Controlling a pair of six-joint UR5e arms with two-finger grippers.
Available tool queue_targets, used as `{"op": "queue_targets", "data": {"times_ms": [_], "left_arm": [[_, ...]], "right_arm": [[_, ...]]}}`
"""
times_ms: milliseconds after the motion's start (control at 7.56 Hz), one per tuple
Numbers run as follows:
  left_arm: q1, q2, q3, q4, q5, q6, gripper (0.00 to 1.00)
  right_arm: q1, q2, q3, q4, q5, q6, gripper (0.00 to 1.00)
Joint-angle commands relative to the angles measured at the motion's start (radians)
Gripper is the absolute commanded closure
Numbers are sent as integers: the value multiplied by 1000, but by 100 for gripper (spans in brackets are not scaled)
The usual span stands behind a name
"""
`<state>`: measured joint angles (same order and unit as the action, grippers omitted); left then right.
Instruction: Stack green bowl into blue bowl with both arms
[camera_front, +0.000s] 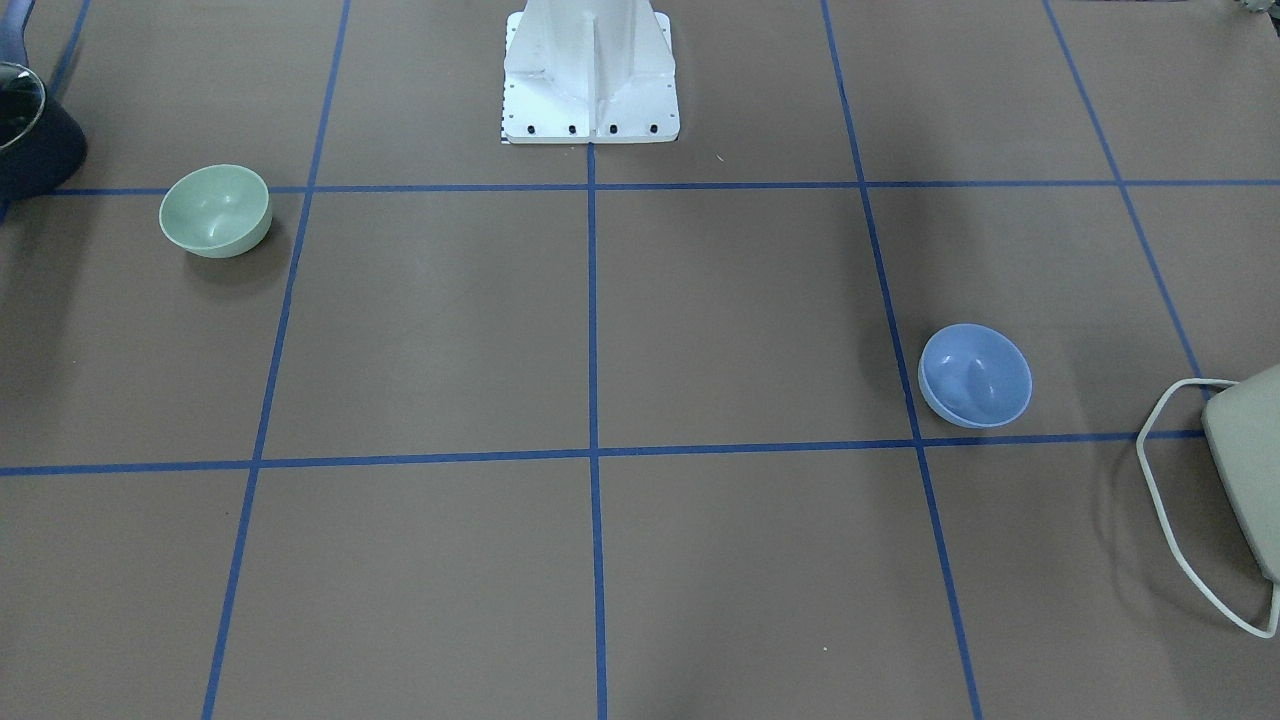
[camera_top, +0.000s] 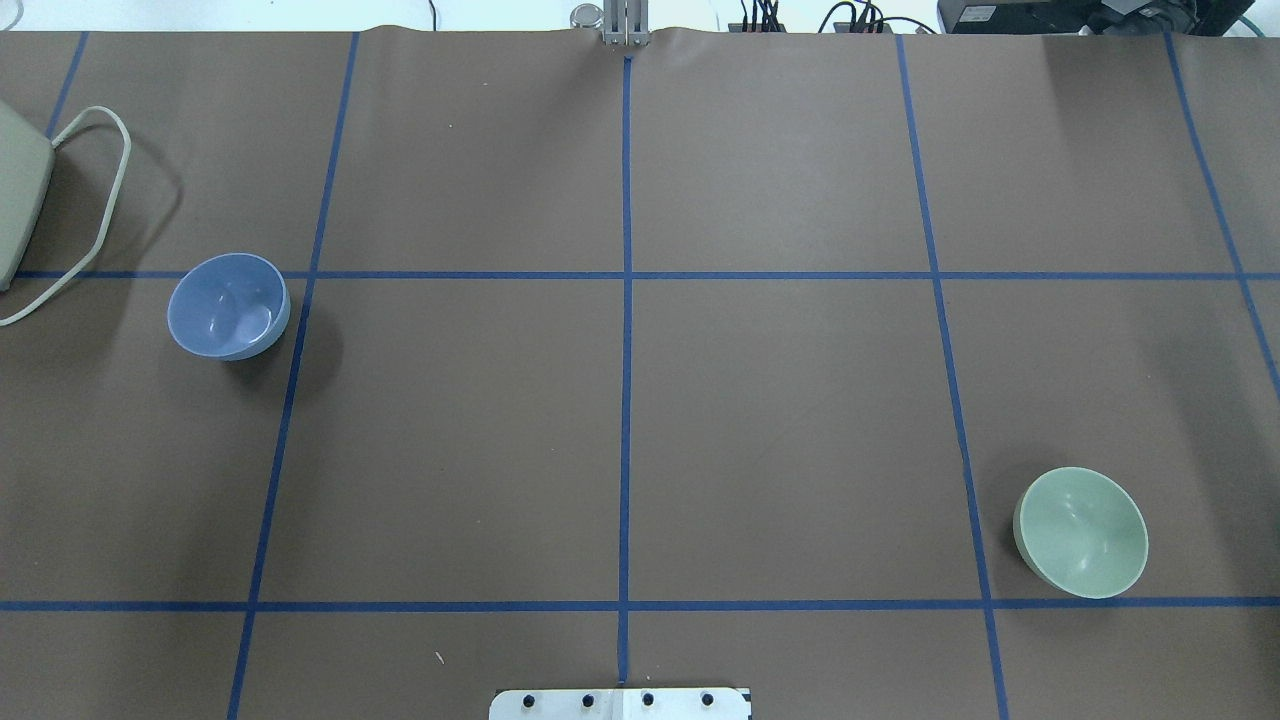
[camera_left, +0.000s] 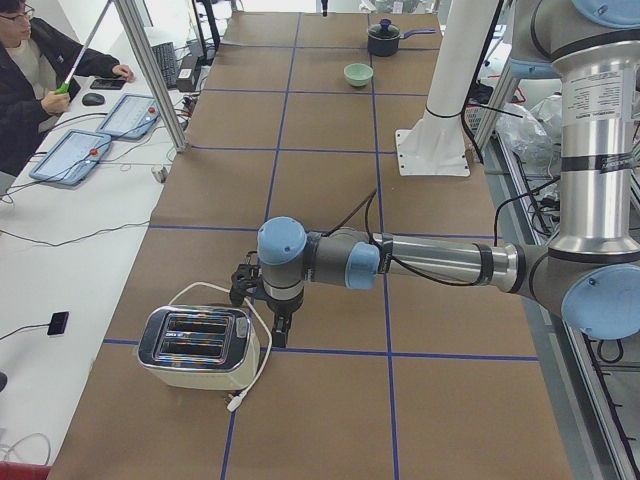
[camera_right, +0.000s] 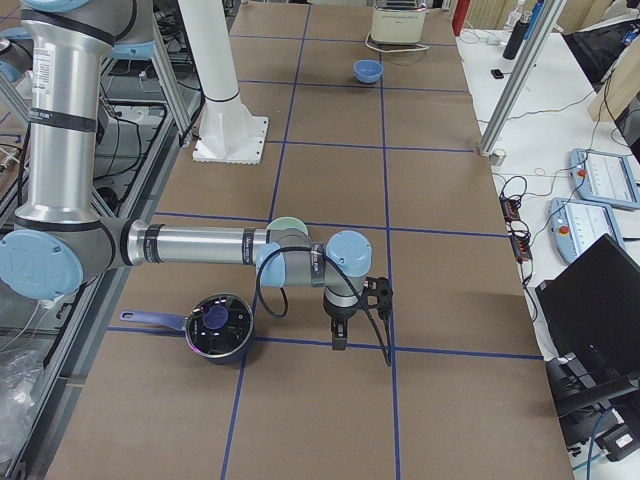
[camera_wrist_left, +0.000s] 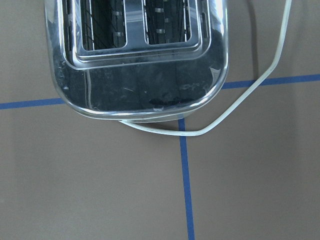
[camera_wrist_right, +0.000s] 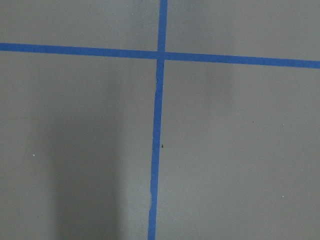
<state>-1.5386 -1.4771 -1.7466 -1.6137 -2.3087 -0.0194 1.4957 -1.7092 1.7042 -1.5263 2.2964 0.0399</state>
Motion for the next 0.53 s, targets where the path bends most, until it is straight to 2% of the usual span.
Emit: {"op": "queue_targets", "data": {"times_ms": [0, 264, 397], "left_arm": [[0, 0, -8, -27, 0, 0, 2], [0, -3, -8, -85, 2, 0, 2], [-2, -9, -10, -156, 0, -4, 2]], "right_arm": [[0, 0, 0, 0, 0, 0, 0], [2, -1, 2, 2, 0, 0, 0], [0, -1, 0, 0, 0, 0, 0]]}}
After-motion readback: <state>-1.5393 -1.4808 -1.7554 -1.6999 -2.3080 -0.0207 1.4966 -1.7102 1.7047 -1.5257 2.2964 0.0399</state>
